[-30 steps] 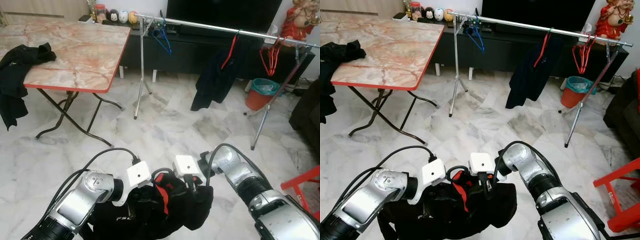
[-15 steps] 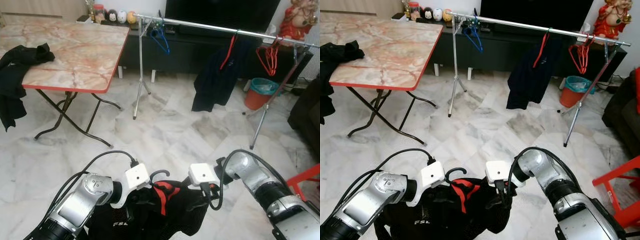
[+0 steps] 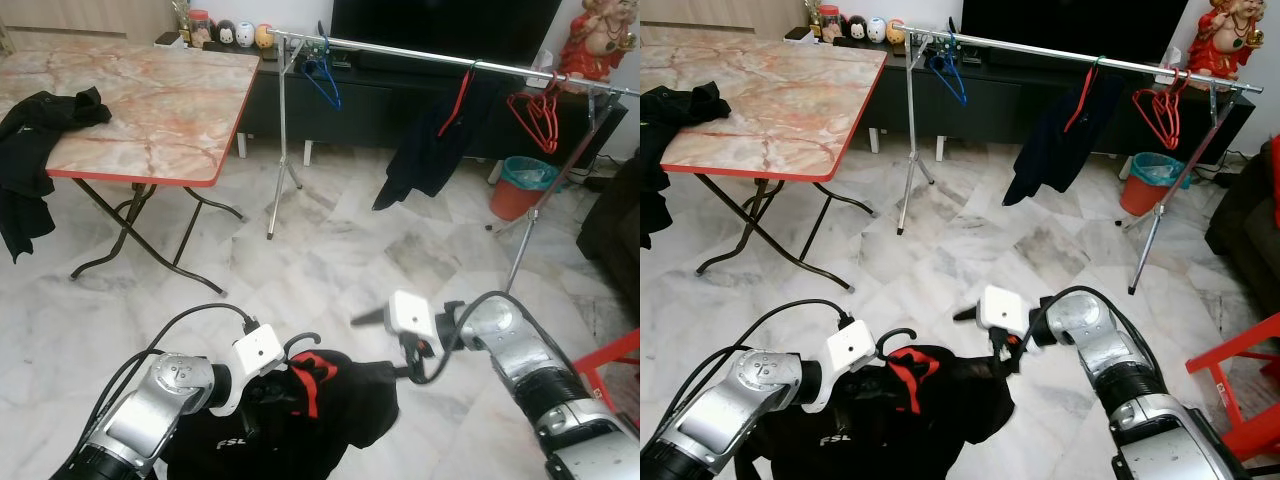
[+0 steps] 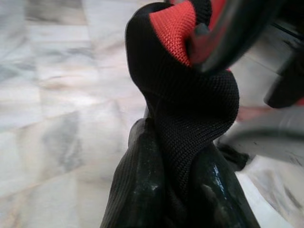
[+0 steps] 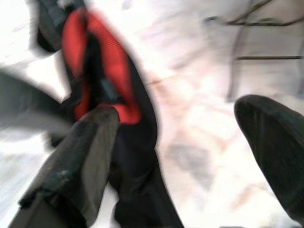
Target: Hang hanger
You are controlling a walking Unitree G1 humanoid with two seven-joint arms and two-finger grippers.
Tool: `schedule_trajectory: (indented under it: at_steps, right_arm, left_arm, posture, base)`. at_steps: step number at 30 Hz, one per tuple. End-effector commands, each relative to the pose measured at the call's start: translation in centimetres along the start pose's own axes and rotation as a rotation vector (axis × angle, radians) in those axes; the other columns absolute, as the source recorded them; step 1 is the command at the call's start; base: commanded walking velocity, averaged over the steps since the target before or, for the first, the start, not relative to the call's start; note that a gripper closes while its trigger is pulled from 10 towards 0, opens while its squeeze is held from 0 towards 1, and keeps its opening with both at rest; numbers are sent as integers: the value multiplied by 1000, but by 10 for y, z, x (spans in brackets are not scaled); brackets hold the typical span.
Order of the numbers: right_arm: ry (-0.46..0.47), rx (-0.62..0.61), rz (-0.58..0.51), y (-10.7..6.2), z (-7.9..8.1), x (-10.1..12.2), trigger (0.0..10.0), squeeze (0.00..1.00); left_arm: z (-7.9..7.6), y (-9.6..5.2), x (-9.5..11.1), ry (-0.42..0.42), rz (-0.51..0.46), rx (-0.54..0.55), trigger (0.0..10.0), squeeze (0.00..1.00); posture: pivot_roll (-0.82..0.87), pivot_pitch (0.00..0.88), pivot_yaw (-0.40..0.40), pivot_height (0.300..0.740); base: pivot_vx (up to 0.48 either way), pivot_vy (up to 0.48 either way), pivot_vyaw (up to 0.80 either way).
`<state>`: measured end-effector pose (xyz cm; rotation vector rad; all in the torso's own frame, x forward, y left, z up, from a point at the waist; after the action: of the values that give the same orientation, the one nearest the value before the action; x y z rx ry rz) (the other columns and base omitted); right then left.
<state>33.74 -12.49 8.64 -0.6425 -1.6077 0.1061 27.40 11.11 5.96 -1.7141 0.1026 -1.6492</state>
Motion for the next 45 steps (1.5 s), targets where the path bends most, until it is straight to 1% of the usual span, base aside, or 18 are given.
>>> schedule_trajectory:
  at_steps: [1,2,3,4,5,6,8,10,11,12,17,18,22,25,28,32,38,45]
  right_arm:
    - [12,-128,-46,-6,-14,4,10000,0]
    - [66,-252,-95,-9,-22,3,10000,0]
    - [66,-252,-95,-9,-22,3,10000,0]
    - [123,-386,-142,-13,-30,0,10000,0]
    - [197,-532,-180,-20,-36,-8,10000,0]
    - [239,-613,-188,-25,-38,-16,10000,0]
    - [281,-682,-180,-30,-37,-26,10000,0]
    - [368,-827,-175,-39,-33,-47,10000,0]
    - [368,-827,-175,-39,-33,-47,10000,0]
    - [429,-900,-189,-44,-29,-58,10000,0]
    - [524,-1058,-174,-55,-12,-85,10000,0]
    - [524,-1058,-174,-55,-12,-85,10000,0]
    - [602,-1120,-128,-57,9,-109,10000,0]
    - [636,-1140,-119,-57,14,-115,10000,0]
    - [637,-1154,-107,-57,15,-116,10000,0]
    - [643,-1186,-112,-58,13,-116,10000,0]
    - [678,-1230,-121,-59,15,-118,10000,0]
    - [729,-1263,-141,-57,13,-118,10000,0]
  left_arm:
    - [15,-4,2,9,-20,102,0,0]
    - [25,-7,-1,5,-36,191,0,0]
    - [25,-7,-1,5,-36,191,0,0]
    - [38,-11,-4,-27,-59,307,2196,0]
    - [52,-18,-7,-67,-86,442,10000,0]
    - [58,-22,-10,-95,-101,500,10000,0]
    - [61,-24,-12,-106,-114,533,10000,0]
    - [66,-30,-16,-145,-151,631,10000,0]
    - [66,-30,-16,-145,-151,631,10000,0]
    - [68,-34,-20,-174,-172,689,10000,0]
    - [67,-41,-32,-248,-220,819,10000,0]
    - [67,-41,-32,-248,-220,819,10000,0]
    - [61,-46,-52,-328,-210,900,10000,0]
    - [60,-47,-59,-344,-190,930,10000,0]
    - [60,-45,-66,-346,-161,951,10000,0]
    - [65,-51,-72,-374,-158,999,10000,0]
    - [68,-51,-69,-365,-182,979,10000,0]
    - [68,-45,-69,-343,-162,955,10000,0]
  posture:
    - [159,0,-71,740]
    - [151,0,-68,740]
    - [151,0,-68,740]
    - [144,0,-65,740]
    - [134,0,-63,740]
    - [133,0,-62,740]
    - [134,0,-63,740]
    - [127,0,-63,740]
    - [127,0,-63,740]
    - [123,0,-65,740]
    - [127,0,-68,740]
    - [127,0,-68,740]
    - [129,0,-72,740]
    - [131,0,-74,740]
    - [120,0,-74,740]
    - [112,0,-66,740]
    - [112,0,-56,740]
    - [114,0,-47,740]
  base:
    - [0,0,0]
    - [0,0,0]
    - [0,0,0]
    - [0,0,0]
    - [0,0,0]
    - [0,0,0]
    - [0,0,0]
    - [0,0,0]
    - [0,0,0]
    - [0,0,0]
    - [0,0,0]
    - [0,0,0]
    - [0,0,0]
    - [0,0,0]
    - [0,0,0]
    - [0,0,0]
    - [167,0,0]
    - [379,0,-76]
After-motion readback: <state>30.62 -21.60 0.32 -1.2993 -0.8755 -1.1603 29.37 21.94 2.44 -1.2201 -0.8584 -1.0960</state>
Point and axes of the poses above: a point about 5 cm out from each wrist's last joint towards the gripper, its own y axis pointing out of the wrist towards the gripper, its own x axis along the axis of the wrist's last joint, z = x × y, the point moved 3 cm from there along y, pointing out of the wrist towards the gripper, and after that the axes turned 4 degrees about y, right-handed, at the moved point
